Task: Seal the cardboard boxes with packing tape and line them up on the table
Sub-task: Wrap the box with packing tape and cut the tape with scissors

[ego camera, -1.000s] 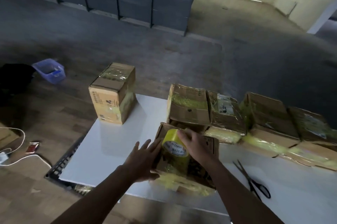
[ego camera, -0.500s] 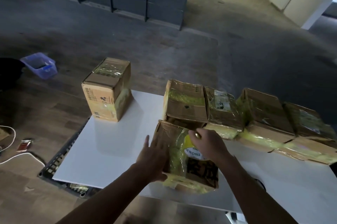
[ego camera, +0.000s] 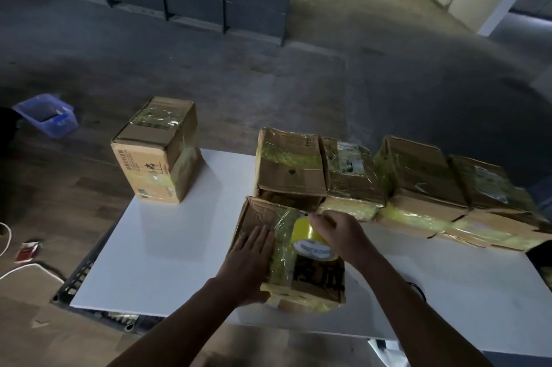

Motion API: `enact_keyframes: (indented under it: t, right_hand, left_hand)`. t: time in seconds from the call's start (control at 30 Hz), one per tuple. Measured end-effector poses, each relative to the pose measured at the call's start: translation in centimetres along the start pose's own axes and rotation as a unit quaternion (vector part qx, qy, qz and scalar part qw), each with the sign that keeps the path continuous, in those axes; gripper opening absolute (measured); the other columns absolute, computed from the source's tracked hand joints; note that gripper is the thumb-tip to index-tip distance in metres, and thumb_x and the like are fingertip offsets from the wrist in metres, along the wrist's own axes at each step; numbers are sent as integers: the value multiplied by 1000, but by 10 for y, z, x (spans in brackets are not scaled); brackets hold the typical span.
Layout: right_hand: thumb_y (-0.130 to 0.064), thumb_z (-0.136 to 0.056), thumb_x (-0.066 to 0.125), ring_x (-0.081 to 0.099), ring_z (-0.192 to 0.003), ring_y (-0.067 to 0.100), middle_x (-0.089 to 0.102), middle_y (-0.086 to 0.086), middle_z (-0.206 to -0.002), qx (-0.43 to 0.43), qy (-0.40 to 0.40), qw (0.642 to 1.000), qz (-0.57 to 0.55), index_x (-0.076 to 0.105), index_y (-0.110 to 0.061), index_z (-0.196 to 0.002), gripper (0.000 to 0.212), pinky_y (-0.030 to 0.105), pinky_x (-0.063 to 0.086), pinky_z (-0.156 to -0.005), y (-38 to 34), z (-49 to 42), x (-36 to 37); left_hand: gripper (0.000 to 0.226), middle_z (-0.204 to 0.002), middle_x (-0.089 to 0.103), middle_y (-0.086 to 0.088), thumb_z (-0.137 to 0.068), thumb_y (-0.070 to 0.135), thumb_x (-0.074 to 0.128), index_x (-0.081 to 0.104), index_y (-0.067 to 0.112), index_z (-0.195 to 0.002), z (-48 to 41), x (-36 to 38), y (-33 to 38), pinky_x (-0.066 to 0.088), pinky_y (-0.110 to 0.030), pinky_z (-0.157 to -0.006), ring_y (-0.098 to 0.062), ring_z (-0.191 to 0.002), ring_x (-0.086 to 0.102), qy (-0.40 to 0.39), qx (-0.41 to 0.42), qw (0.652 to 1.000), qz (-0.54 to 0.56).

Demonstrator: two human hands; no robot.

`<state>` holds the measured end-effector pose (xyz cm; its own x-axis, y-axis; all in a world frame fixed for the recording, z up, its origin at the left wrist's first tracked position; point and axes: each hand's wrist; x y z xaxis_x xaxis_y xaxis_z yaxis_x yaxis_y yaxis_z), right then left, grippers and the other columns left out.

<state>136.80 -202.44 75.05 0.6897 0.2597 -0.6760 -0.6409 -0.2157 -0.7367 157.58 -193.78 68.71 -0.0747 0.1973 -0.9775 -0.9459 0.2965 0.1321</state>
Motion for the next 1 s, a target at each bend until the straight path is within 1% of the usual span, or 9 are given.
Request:
enact_keyframes:
  t: [0.1,0.3,0.37,0.5,0.57,0.6,0.73,0.83,1.0]
  right_hand:
    - [-33,-89,61,24,-41,4,26,-8,-43,-65,56,987,134,28,-27,-51,51,23,23,-44,5,6,-21]
    - [-36,-91,58,29,-46,16,32,2,-47,-20,53,988,145,36,-11,-54,49,29,29,-50,9,1,-14]
    - [-39,-91,57,33,-49,15,36,5,-51,-4,41,992,121,42,-6,-59,49,29,30,-51,11,1,-15]
    - [-51,-90,55,52,-64,10,56,7,-64,74,-19,996,-47,61,-12,-71,44,27,38,-60,19,17,-24]
    - [-62,-79,51,48,-62,6,54,13,-63,62,9,997,-49,60,-6,-70,57,27,37,-60,22,21,-24]
    - [-64,-76,48,43,-56,4,47,7,-56,42,23,999,-26,54,-10,-62,56,25,35,-57,23,22,-27]
    - [-50,-86,52,38,-47,10,39,-4,-48,-18,54,991,122,44,-20,-55,44,26,35,-52,32,28,-48]
    - [-32,-91,59,32,-46,13,30,-4,-45,1,83,989,120,34,-19,-52,49,28,29,-51,40,31,-52]
    - [-29,-93,57,31,-46,15,29,-3,-45,15,80,988,134,31,-18,-51,51,30,28,-53,34,23,-48]
  left_hand:
    - [126,-160,-7,-18,-71,60,72,-7,3,-151,-2,0,0,4,-51,-120,-32,-147,-11,-22,3,1000,-5]
    - [117,-160,-3,-19,-75,56,71,-2,7,-152,-17,-18,31,2,-51,-120,-34,-148,-5,-6,31,999,20]
    - [120,-160,-11,-14,-76,53,72,-10,7,-152,-20,-16,42,-3,-47,-120,-29,-148,-10,-1,38,998,39]
    - [123,-159,-17,-12,-75,53,72,-14,7,-151,-20,-3,44,-6,-48,-120,-27,-147,-16,-6,31,999,26]
    - [121,-159,-15,-13,-77,52,70,-13,7,-151,-20,-3,44,-8,-47,-120,-27,-147,-15,-6,31,999,21]
    - [119,-159,-16,-13,-78,52,70,-13,6,-151,-20,-3,44,-8,-46,-119,-28,-147,-14,-5,34,999,17]
    - [119,-155,-22,-13,-79,54,68,-14,4,-150,-20,-1,42,-4,-47,-121,-28,-147,-14,-15,41,999,11]
    - [119,-159,-13,-16,-79,55,67,-13,3,-150,-22,-10,50,-4,-48,-120,-30,-147,-13,-22,30,999,9]
    - [123,-159,-19,-12,-76,63,66,-15,7,-151,-37,-19,87,-10,-45,-119,-27,-146,-18,10,50,997,56]
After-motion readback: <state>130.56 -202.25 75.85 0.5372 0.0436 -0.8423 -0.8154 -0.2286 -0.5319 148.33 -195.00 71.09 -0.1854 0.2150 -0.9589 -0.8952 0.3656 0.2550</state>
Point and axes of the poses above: each hand's wrist, its own z-axis away from the middle knuckle, its own x-axis out of the palm, y = z × x
